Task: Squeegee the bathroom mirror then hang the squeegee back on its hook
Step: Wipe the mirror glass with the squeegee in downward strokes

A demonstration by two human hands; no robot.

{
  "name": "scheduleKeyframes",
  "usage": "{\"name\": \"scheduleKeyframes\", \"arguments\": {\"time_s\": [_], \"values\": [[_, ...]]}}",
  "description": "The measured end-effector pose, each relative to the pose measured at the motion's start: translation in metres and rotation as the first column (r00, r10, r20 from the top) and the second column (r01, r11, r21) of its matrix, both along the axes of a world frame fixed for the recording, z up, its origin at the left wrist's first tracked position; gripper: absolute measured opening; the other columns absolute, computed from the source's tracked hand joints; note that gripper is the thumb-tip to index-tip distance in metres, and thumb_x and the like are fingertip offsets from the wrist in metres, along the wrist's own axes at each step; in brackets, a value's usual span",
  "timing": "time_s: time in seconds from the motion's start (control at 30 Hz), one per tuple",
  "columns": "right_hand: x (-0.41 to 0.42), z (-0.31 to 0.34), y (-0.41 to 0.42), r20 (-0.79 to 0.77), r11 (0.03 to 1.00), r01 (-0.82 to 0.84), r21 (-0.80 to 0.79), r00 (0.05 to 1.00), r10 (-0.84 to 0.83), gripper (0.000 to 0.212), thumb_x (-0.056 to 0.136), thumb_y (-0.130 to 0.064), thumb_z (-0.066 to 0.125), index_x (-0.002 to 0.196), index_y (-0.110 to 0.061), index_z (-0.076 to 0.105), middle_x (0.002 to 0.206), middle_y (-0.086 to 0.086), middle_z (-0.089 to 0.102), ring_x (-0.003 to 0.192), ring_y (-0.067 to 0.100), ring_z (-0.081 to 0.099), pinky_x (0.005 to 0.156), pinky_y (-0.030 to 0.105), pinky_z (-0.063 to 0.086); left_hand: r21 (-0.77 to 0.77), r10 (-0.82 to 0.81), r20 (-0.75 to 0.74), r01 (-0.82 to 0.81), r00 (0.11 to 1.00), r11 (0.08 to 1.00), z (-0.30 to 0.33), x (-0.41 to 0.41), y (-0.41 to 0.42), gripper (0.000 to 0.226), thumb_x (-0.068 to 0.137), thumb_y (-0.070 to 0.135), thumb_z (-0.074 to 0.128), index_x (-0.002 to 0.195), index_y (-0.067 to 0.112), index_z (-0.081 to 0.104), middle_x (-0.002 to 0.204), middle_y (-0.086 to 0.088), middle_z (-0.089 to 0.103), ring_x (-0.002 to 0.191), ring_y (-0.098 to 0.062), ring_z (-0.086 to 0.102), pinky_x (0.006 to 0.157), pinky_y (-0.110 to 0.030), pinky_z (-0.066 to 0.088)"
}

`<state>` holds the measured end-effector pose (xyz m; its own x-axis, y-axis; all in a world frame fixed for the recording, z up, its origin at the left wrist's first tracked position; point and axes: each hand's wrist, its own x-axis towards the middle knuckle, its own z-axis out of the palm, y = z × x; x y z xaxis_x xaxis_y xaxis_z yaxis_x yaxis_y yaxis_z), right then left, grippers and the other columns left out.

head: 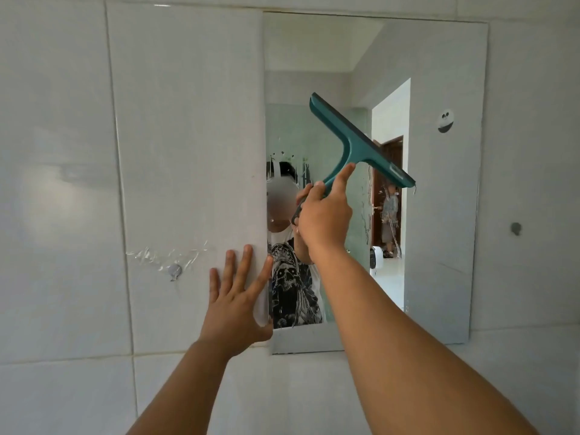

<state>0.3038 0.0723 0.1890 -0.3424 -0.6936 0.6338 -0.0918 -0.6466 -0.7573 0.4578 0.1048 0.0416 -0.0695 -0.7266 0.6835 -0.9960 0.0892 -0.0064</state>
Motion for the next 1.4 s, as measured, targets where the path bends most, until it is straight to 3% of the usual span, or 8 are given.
{"name": "scheduleKeyframes", "arguments": {"time_s": [0.17,0.3,0.43,0.63,0.77,1.07,1.2,1.4], "values": [[-0.014,-0.013,0.005,-0.160,0.994,0.107,-0.005,0.981,-0.106,0.060,0.101,-0.039,0.031,0.151,-0.042,-0.002,0.091,0.009,0.069,0.076,0.024,0.068,0.066,0.045,0.060,0.004,0.007,0.010,-0.007,1.000,1.000,0.001,-0.001,0.000,0.119,0.069,0.053,0.068,0.154,0.042,-0.014,0.163,-0.002,-0.027,0.146,-0.031,-0.032,0.118,-0.058,-0.009],[0.000,-0.042,0.010,-0.328,0.987,0.144,-0.065,0.932,-0.157,0.063,0.094,-0.053,0.023,0.147,-0.048,-0.010,0.073,-0.002,0.067,0.067,0.020,0.067,0.068,0.050,0.057,0.012,0.020,0.013,-0.020,1.000,1.000,0.003,-0.002,0.003,0.119,0.070,0.053,0.069,0.153,0.043,-0.017,0.163,-0.002,-0.028,0.146,-0.030,-0.034,0.117,-0.056,-0.012],[0.011,-0.062,0.010,-0.411,0.973,0.199,-0.119,0.882,-0.231,0.060,0.088,-0.056,0.014,0.135,-0.060,-0.023,0.080,0.001,0.067,0.068,0.023,0.064,0.076,0.051,0.054,0.035,0.038,0.033,-0.039,0.999,0.999,0.004,-0.003,0.004,0.121,0.072,0.055,0.070,0.152,0.042,-0.020,0.162,-0.003,-0.031,0.144,-0.030,-0.036,0.117,-0.055,-0.014],[-0.026,-0.061,0.020,-0.525,0.970,0.177,-0.164,0.817,-0.238,0.061,0.101,-0.038,0.036,0.151,-0.039,0.001,0.075,-0.003,0.059,0.069,0.014,0.061,0.076,0.046,0.057,0.034,0.035,0.029,-0.036,0.999,0.999,0.005,-0.003,0.005,0.124,0.071,0.059,0.070,0.150,0.044,-0.025,0.160,-0.002,-0.035,0.143,-0.030,-0.038,0.118,-0.056,-0.013],[-0.063,-0.062,0.018,-0.660,0.956,0.202,-0.211,0.692,-0.292,0.061,0.101,-0.038,0.039,0.151,-0.042,0.005,0.064,-0.009,0.043,0.054,0.003,0.046,0.049,0.023,0.042,0.036,0.044,0.033,-0.045,0.999,0.998,0.004,-0.001,0.004,0.130,0.067,0.063,0.074,0.150,0.044,-0.024,0.161,-0.003,-0.033,0.145,-0.031,-0.035,0.119,-0.060,-0.008],[-0.148,-0.034,0.007,-0.838,0.905,0.244,-0.349,0.351,-0.418,0.060,0.098,-0.040,0.039,0.143,-0.062,0.004,0.077,0.005,0.050,0.064,0.024,0.054,0.055,0.034,0.042,0.033,0.042,0.008,-0.042,0.999,0.999,0.004,-0.003,0.004,0.128,0.066,0.057,0.077,0.154,0.043,-0.015,0.163,-0.002,-0.027,0.146,-0.030,-0.032,0.119,-0.059,-0.007],[-0.188,-0.017,0.003,-0.856,0.868,0.228,-0.441,0.184,-0.483,0.060,0.098,-0.044,0.040,0.139,-0.065,0.001,0.081,0.005,0.048,0.065,0.021,0.048,0.057,0.032,0.037,0.021,0.039,-0.006,-0.039,0.999,0.999,0.002,-0.003,0.003,0.125,0.065,0.056,0.076,0.155,0.042,-0.011,0.165,-0.003,-0.023,0.148,-0.030,-0.029,0.119,-0.061,-0.003],[-0.239,0.000,-0.007,-0.853,0.839,0.220,-0.497,0.055,-0.520,0.064,0.096,-0.046,0.041,0.136,-0.066,-0.004,0.079,0.003,0.047,0.063,0.018,0.050,0.052,0.027,0.037,0.003,0.021,-0.015,-0.021,1.000,1.000,0.002,-0.002,0.002,0.123,0.067,0.055,0.076,0.156,0.040,-0.007,0.165,-0.003,-0.022,0.148,-0.030,-0.028,0.119,-0.062,-0.003]]}}
